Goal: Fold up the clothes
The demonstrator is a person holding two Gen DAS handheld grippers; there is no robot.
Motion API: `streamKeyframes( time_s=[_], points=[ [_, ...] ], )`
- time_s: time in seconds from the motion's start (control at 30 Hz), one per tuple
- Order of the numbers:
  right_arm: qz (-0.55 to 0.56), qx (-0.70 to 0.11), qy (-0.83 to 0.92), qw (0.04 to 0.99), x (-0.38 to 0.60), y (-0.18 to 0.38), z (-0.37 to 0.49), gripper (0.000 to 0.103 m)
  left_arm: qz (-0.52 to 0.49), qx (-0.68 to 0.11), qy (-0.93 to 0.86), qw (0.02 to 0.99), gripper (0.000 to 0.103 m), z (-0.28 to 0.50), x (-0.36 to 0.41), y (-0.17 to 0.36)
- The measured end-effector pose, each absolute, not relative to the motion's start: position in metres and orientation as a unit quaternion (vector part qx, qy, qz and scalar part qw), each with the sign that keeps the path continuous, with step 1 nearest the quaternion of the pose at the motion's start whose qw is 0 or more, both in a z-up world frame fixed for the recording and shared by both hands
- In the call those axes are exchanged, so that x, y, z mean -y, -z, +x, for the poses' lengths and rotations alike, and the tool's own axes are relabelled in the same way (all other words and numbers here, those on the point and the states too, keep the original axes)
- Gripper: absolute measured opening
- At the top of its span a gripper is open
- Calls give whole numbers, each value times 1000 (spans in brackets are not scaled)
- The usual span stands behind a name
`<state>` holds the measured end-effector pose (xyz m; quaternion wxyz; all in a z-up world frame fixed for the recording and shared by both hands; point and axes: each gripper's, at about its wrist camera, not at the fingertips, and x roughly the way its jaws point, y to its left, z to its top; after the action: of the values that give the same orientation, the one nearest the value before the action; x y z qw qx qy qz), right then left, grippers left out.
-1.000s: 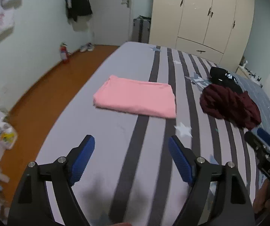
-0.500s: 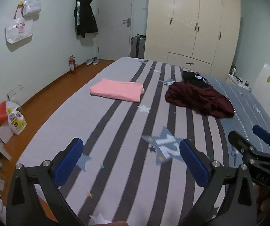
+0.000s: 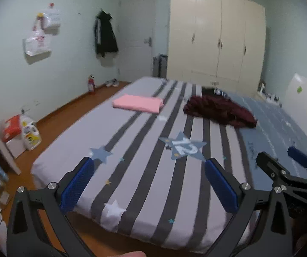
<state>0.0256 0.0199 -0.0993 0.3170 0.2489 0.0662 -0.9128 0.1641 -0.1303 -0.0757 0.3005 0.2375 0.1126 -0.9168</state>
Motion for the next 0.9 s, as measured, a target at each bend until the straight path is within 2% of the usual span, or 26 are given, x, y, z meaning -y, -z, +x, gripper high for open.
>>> streamKeyframes(
  time_s=[0.27,0.43,0.9],
  points=[
    [198,-42,917,344,-100,0,79,102,193,-103,921,324,102,218,57,-4],
    [170,-39,922,346,-138,-38,101,102,175,-106,926,316,102,227,25,-25],
    [197,-56,914,350,-138,-16,74,102,202,-101,920,320,102,187,33,-1]
  ],
)
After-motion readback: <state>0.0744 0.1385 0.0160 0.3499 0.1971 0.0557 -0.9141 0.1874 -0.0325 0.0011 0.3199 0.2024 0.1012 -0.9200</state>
